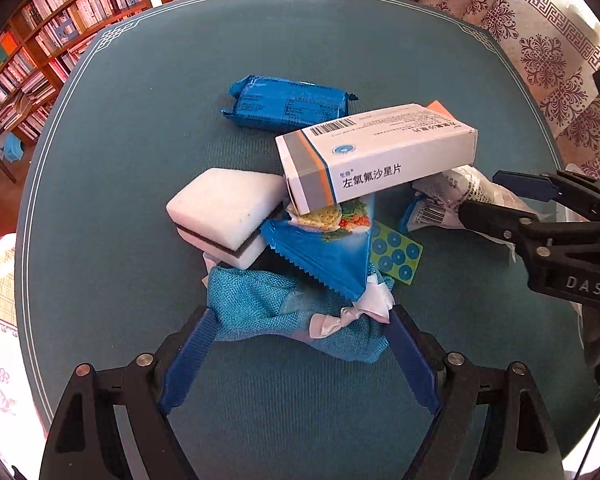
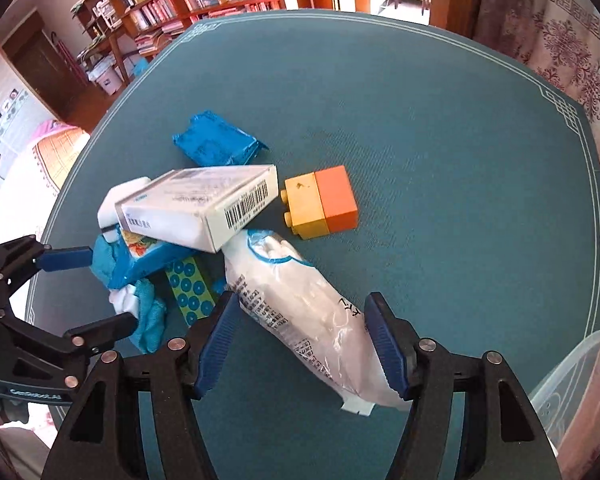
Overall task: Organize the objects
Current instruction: 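Grasp the white plastic bag with the right tool while left moves to the blue cloth, then grasp the blue cloth with the left tool while right lifts the white bag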
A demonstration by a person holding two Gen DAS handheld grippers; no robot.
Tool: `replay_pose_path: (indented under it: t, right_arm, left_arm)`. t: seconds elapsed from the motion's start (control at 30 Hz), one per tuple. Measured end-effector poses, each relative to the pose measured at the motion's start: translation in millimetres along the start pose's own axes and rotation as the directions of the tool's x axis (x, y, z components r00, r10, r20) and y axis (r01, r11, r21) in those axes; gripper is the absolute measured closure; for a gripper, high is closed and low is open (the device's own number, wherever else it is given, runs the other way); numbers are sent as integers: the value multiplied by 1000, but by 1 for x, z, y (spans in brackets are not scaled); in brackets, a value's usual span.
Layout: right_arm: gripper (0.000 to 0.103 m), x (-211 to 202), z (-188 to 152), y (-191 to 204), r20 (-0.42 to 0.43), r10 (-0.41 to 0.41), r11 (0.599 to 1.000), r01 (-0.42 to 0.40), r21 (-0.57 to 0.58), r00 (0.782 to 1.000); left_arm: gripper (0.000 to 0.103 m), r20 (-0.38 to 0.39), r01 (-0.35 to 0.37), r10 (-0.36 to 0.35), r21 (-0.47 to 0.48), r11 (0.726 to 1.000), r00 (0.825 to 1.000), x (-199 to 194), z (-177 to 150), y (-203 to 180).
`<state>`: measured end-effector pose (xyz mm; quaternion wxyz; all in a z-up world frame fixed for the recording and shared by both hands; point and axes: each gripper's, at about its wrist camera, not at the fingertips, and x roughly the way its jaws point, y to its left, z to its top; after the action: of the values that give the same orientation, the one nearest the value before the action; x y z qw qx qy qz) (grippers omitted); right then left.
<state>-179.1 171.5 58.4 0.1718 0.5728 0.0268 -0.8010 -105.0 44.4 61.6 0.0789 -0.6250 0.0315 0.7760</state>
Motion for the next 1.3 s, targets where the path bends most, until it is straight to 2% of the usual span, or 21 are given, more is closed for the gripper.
replay_pose_path:
  t: [0.17, 0.33, 0.5, 0.7, 0.87, 0.9, 1.07, 1.3]
  right_arm:
    - [37, 14, -7, 5, -56, 28, 1000, -28, 5, 998]
    - [50, 19, -20, 9, -83, 35, 999, -32, 32, 996]
    - [55, 15, -33, 8, -82, 32, 996, -25, 81, 996]
    - [55, 8, -61, 2, -86, 35, 987, -20, 161, 996]
    - [56, -2, -81, 2, -72, 31, 979, -16, 204, 997]
    - [59, -5, -84, 2, -68, 30, 977, -15, 211, 997]
    - [61, -15, -96, -2, -51, 20, 971, -7, 238, 999]
    - [61, -18, -107, 12, -49, 8, 973, 3, 229, 999]
  left_arm:
    - [14, -12, 19, -19, 2, 1000, 1000, 0, -4, 6]
    - [13, -26, 40, -40, -10, 999, 999, 7, -2, 21]
    - [11, -43, 99, -103, -84, 992, 994, 10, 3, 27]
    - [11, -73, 207, -229, -229, 951, 971, 13, -1, 45]
    - [11, -62, 260, -291, -299, 918, 955, 13, -4, 43]
    - [11, -54, 272, -303, -308, 912, 952, 10, -6, 46]
    - [11, -19, 290, -312, -319, 902, 950, -3, -11, 53]
    - [11, 23, 285, -305, -428, 858, 952, -1, -9, 71]
